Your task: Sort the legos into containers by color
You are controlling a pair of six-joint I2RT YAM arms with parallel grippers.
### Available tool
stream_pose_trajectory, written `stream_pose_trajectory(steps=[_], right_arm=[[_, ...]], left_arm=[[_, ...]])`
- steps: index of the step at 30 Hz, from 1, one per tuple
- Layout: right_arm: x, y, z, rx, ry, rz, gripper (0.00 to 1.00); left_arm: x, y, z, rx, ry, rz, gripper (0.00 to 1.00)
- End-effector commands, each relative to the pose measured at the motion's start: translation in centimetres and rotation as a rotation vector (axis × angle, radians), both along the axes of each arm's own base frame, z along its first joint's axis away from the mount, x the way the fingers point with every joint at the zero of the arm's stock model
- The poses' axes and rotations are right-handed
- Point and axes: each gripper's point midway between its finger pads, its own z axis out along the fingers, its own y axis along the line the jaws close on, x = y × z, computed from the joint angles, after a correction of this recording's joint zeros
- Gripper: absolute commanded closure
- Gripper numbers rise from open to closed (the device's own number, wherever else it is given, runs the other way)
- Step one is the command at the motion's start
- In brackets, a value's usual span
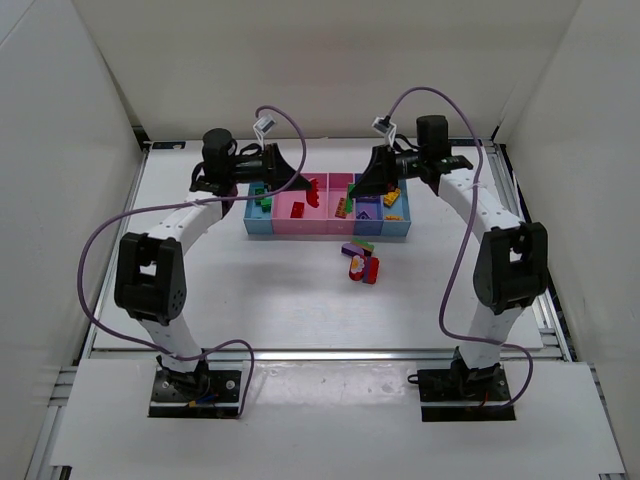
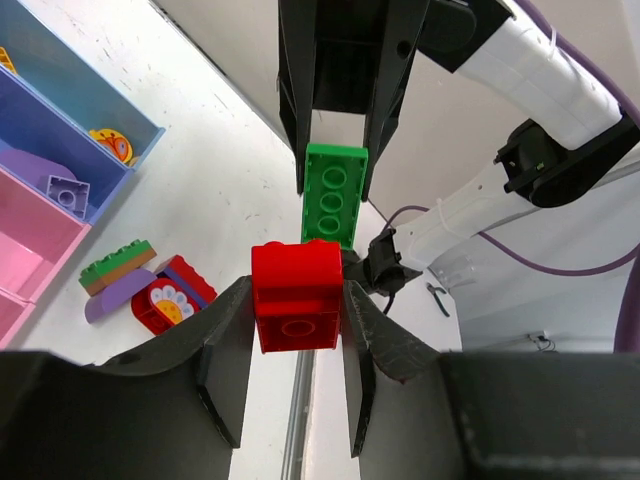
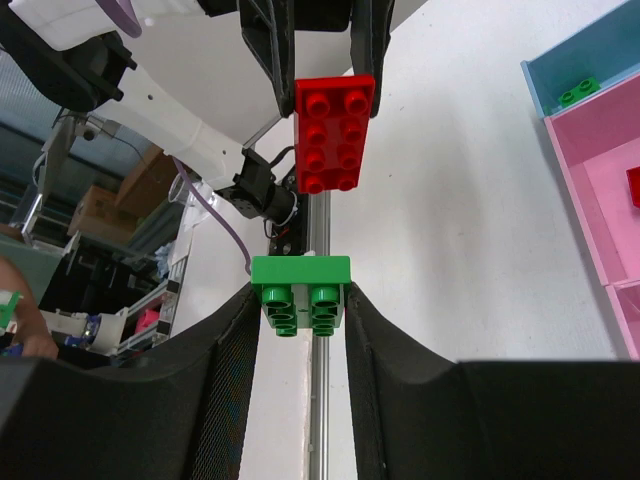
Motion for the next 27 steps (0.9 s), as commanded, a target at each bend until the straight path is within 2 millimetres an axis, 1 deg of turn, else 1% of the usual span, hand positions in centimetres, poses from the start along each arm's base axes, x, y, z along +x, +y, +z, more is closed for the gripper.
stream_pose_trajectory(steps=[1, 2, 3, 4, 5, 6, 7, 8, 9, 11, 12, 15, 16, 18, 19, 20, 22, 23, 24, 25, 27], right_arm=[[-1.3, -0.4, 2.1, 0.029, -0.074, 0.022, 0.93], [-1.1, -0.5, 2.2, 0.027, -0.079, 0.014, 0.93], [-1.1, -0.5, 2.2, 0.027, -0.085, 0.013, 0.93], [-1.0, -0.5, 2.1, 0.020, -0.081, 0.002, 0.93], [-0.9, -0.5, 2.3, 0.018, -0.092, -0.004, 0.93], [-0.8, -0.5, 2.3, 0.013, -0.103, -0.012, 0.93], [-0.4, -0.5, 2.0, -0.006, -0.114, -0.036, 0.93], [-0.2, -0.5, 2.0, -0.018, -0.129, -0.054, 0.93], [0.1, -0.5, 2.1, -0.025, -0.145, -0.067, 0.94], [0.4, -0.5, 2.2, -0.043, -0.169, -0.098, 0.94], [0.5, -0.6, 2.1, -0.048, -0.171, -0.107, 0.95], [0.8, -0.7, 1.8, -0.067, -0.189, -0.136, 0.95], [0.9, -0.7, 1.8, -0.069, -0.195, -0.140, 0.95], [1.2, -0.7, 1.7, -0.082, -0.202, -0.161, 0.95], [1.5, -0.7, 1.7, -0.087, -0.208, -0.172, 0.95], [1.7, -0.7, 1.5, -0.096, -0.211, -0.182, 0.95], [2.4, -0.7, 1.5, -0.114, -0.226, -0.213, 0.95], [2.7, -0.8, 1.3, -0.122, -0.225, -0.224, 0.95], [3.0, -0.8, 0.9, -0.134, -0.219, -0.236, 0.95], [3.2, -0.8, 1.0, -0.135, -0.226, -0.240, 0.95], [3.8, -0.9, 0.8, -0.150, -0.222, -0.264, 0.95]], left_arm=[[-1.7, 0.1, 2.6, -0.007, -0.086, -0.006, 0.84], [-1.3, 0.2, 2.7, 0.003, -0.122, 0.013, 0.84], [-1.0, 0.3, 1.8, 0.029, -0.082, 0.028, 0.84], [-0.6, 0.4, 1.4, 0.046, -0.078, 0.047, 0.83], [0.0, 0.6, 1.4, 0.070, -0.080, 0.073, 0.83], [1.8, 0.9, 0.5, 0.128, -0.148, 0.157, 0.83], [2.2, 1.4, -0.8, 0.209, -0.073, 0.203, 0.84], [3.0, 1.8, -1.9, 0.282, -0.075, 0.259, 0.86], [5.1, 3.1, -3.2, 0.384, -0.127, 0.374, 0.88], [6.6, 4.6, -4.9, 0.499, -0.102, 0.480, 0.90], [7.7, 5.7, -5.6, 0.560, -0.111, 0.547, 0.90], [8.9, 6.8, -7.1, 0.645, -0.106, 0.607, 0.90], [9.2, 6.9, -7.1, 0.650, -0.107, 0.615, 0.90], [9.3, 6.4, -8.1, 0.673, -0.093, 0.605, 0.90], [9.7, 6.7, -8.3, 0.694, -0.095, 0.630, 0.90], [9.8, 6.5, -9.1, 0.705, -0.083, 0.621, 0.90], [10.1, 6.2, -9.5, 0.712, -0.079, 0.621, 0.90], [10.4, 6.2, -9.7, 0.711, -0.077, 0.630, 0.90], [10.5, 5.9, -10.6, 0.720, -0.063, 0.620, 0.89], [10.9, 6.0, -10.7, 0.727, -0.068, 0.630, 0.88], [11.7, 5.8, -11.6, 0.737, -0.054, 0.630, 0.87]])
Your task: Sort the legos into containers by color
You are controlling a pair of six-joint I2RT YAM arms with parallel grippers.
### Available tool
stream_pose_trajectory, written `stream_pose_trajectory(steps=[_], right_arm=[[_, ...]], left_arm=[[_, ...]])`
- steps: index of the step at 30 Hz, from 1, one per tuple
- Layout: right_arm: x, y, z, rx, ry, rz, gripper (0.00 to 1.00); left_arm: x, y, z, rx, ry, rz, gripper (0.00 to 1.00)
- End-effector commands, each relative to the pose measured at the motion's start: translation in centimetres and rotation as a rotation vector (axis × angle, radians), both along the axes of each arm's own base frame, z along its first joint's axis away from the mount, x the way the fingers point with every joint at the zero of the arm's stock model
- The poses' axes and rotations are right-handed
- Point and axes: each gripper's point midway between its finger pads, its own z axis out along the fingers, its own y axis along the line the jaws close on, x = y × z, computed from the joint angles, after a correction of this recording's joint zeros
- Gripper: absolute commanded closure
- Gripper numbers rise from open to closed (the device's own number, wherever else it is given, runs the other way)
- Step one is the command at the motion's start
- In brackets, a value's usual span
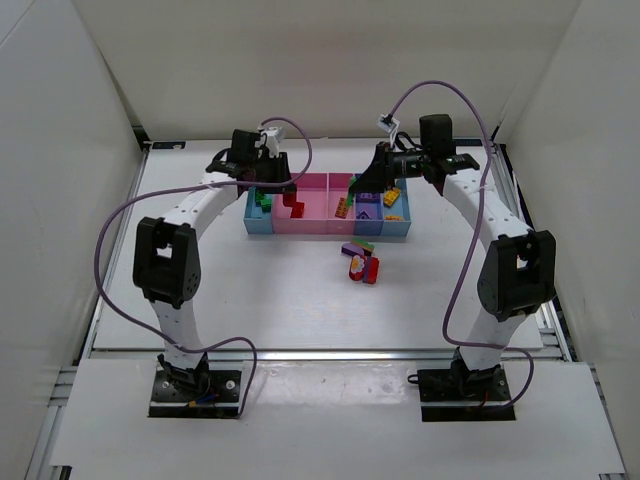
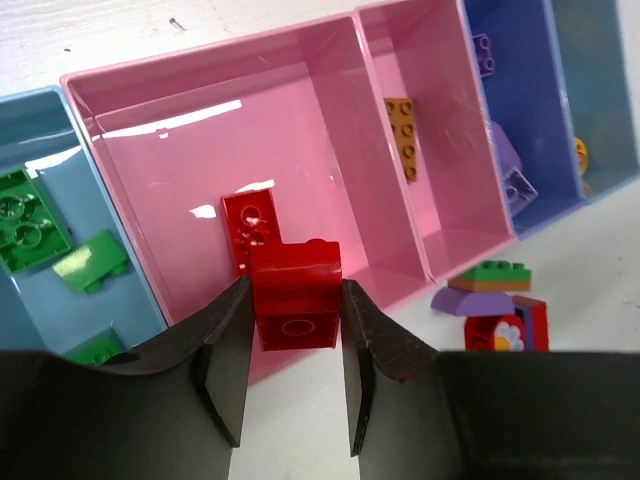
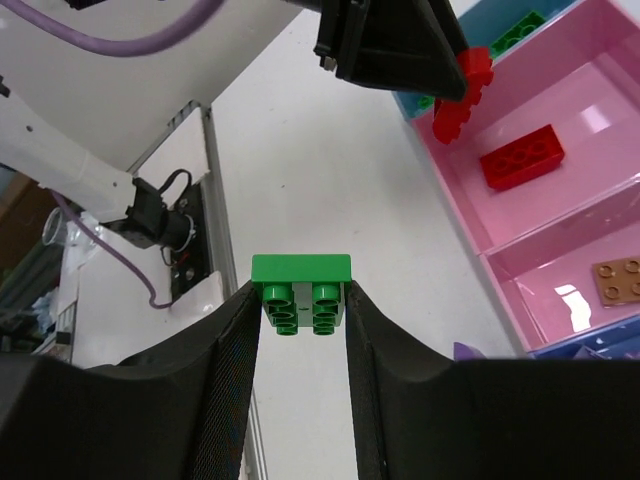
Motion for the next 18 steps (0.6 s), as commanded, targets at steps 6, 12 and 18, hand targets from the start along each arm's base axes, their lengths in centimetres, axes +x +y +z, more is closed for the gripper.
stream_pose_trajectory(steps=[6, 12, 18], right_arm=[[2.0, -0.1, 1.6, -0.033, -0.095, -0.074, 0.95], [2.5, -0.5, 0.6, -0.066, -0.104, -0.093, 0.96], [3.2, -0.4, -0.2, -0.085, -0.112, -0.107, 0.96]], left_arm=[[2.7, -0.4, 0.2, 0.022, -0.030, 0.023, 0.56], [2.8, -0.8, 0.4, -0.011, -0.035, 0.021, 0.36], [3.3, 0.0, 3.0, -0.131, -0.088, 0.060, 0.30]])
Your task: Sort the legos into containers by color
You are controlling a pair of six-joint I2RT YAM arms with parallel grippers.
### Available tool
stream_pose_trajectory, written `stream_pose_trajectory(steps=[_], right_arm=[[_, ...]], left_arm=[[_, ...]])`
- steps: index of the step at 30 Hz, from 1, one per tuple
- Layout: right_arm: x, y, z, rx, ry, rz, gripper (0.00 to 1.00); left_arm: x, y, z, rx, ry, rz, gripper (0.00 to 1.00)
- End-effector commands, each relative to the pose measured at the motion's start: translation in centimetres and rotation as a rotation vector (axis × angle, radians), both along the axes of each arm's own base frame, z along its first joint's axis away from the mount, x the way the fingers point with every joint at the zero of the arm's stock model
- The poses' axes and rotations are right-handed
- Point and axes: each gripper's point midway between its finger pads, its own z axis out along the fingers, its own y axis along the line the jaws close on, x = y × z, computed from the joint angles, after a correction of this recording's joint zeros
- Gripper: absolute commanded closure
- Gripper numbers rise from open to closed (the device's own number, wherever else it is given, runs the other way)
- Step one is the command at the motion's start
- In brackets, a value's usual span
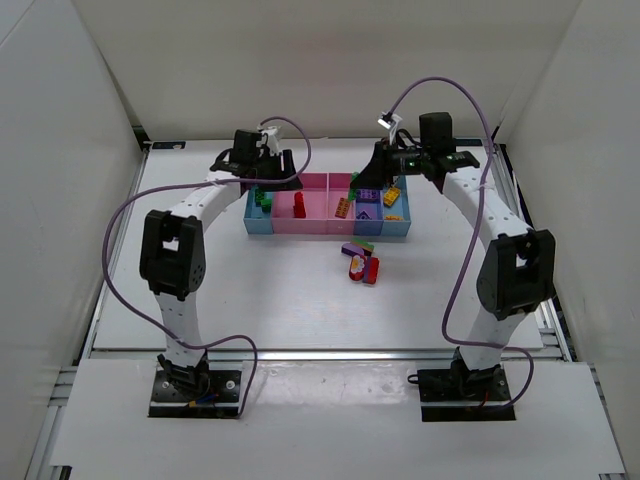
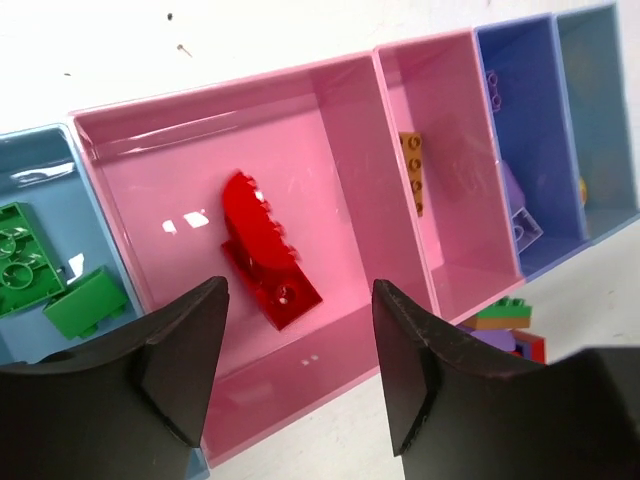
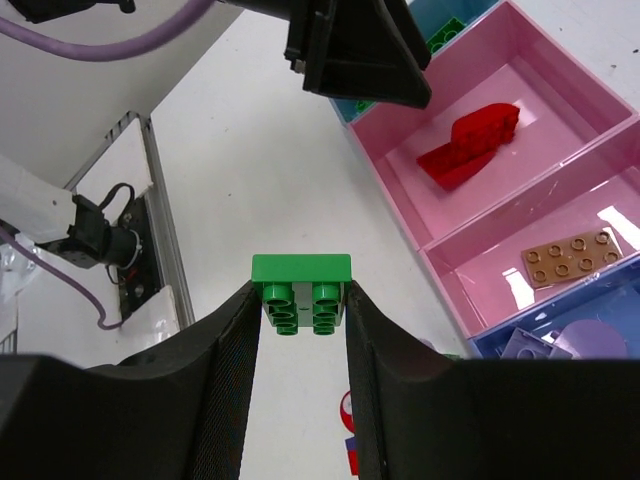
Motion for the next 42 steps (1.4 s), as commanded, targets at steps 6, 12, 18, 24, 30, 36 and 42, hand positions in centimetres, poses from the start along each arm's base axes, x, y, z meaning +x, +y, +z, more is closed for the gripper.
stream_pose_trajectory(steps=[6, 12, 18, 24, 30, 36, 42], right_arm=[[1.8, 3.6, 1.5, -0.025, -0.165, 0.066, 0.97], [3.0, 8.6, 1.1, -0.037, -0.215, 0.092, 0.98], [3.8, 12.9, -0.4, -0.060, -0.251, 0.121, 0.98], [3.9, 17.0, -2.1, -0.061, -0.273, 0.157, 0.98], [4.2, 20.8, -2.2, -0.011, -0.308, 0.184, 0.98], [5.1, 23.0, -4.6, -0.007, -0.291, 0.164, 0.98], [6.4, 24.0, -6.5, -0.028, -0.298, 0.132, 0.96]], left_arm=[[-0.1, 4.7, 11.9, -0.154, -0.272, 0.149, 0.31], [-1.8, 11.3, 13.9, -0.007, -0.301, 0.337, 0.30], [-3.8, 15.6, 13.3, 0.060, -0.271, 0.436, 0.29], [-5.0, 17.2, 12.2, 0.073, -0.245, 0.463, 0.28], [-5.7, 17.7, 11.7, 0.055, -0.224, 0.443, 0.28], [-6.5, 18.1, 11.7, 0.062, -0.222, 0.438, 0.28], [-6.8, 18.2, 11.5, 0.065, -0.218, 0.430, 0.28]])
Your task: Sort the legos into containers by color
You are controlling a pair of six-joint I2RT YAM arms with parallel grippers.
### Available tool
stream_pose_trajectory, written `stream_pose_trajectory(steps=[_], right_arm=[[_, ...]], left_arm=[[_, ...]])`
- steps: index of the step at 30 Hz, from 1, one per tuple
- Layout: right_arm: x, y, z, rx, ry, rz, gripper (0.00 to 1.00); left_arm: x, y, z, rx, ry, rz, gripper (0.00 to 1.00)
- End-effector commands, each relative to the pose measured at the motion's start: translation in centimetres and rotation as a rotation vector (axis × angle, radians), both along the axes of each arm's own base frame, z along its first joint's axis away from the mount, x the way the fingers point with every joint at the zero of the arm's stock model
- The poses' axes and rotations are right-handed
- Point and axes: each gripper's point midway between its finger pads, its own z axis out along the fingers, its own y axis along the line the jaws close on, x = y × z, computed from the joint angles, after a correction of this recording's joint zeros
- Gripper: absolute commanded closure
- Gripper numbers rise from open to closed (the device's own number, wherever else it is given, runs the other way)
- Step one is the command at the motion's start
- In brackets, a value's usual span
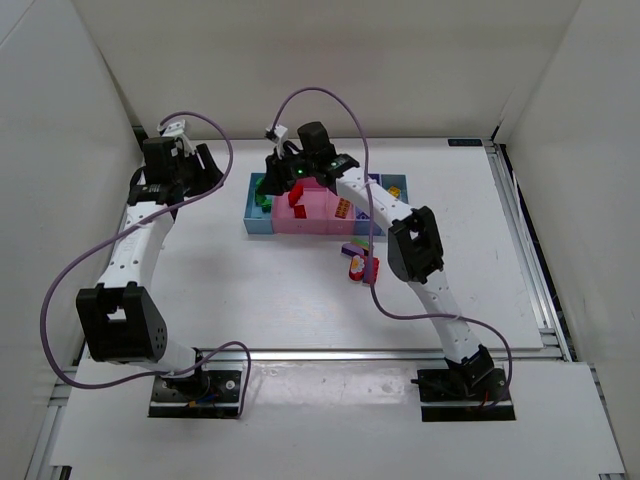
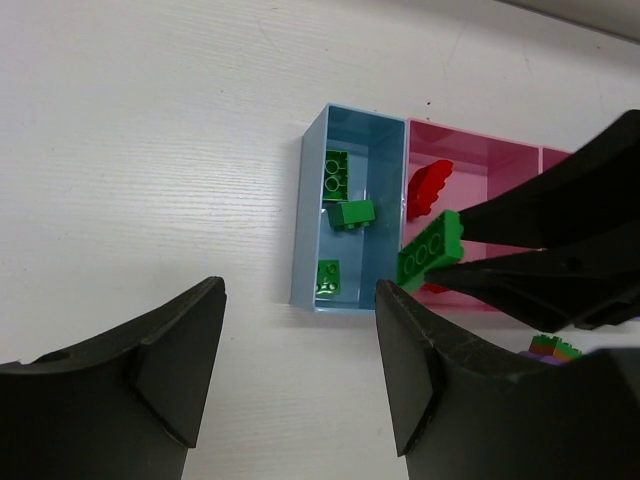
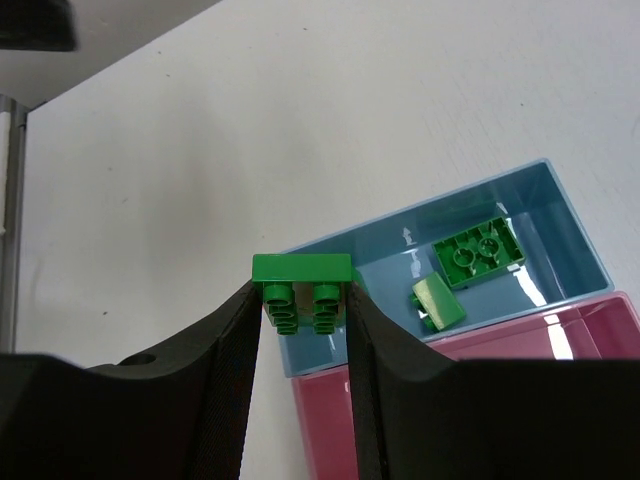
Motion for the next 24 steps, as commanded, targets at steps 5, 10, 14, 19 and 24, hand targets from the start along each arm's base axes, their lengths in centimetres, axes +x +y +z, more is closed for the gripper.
stream_pose_trajectory(steps=[5, 10, 14, 19, 24], right_arm=[[1.8, 1.4, -0.8, 0.012, -0.070, -0.038, 0.92], [1.7, 1.9, -2.4, 0.004, -0.063, -0.027, 0.85], [2.1, 2.1, -2.4, 0.014, -0.109, -0.013, 0.72], [2.1, 2.3, -2.5, 0.020, -0.110, -0.011, 0.39], [1.9, 2.4, -2.4, 0.025, -0.108, -0.005, 0.23]], left_arm=[[-0.8, -0.2, 1.9, -0.003, -0.045, -0.026, 0.28], [-0.8, -0.4, 1.8, -0.001, -0.041, -0.034, 0.28], [-0.8, -0.4, 1.7, 0.000, -0.037, -0.036, 0.28], [-0.9, -0.4, 1.5, -0.003, -0.036, -0.040, 0.28], [-0.9, -0.6, 1.1, -0.008, -0.030, -0.044, 0.27]])
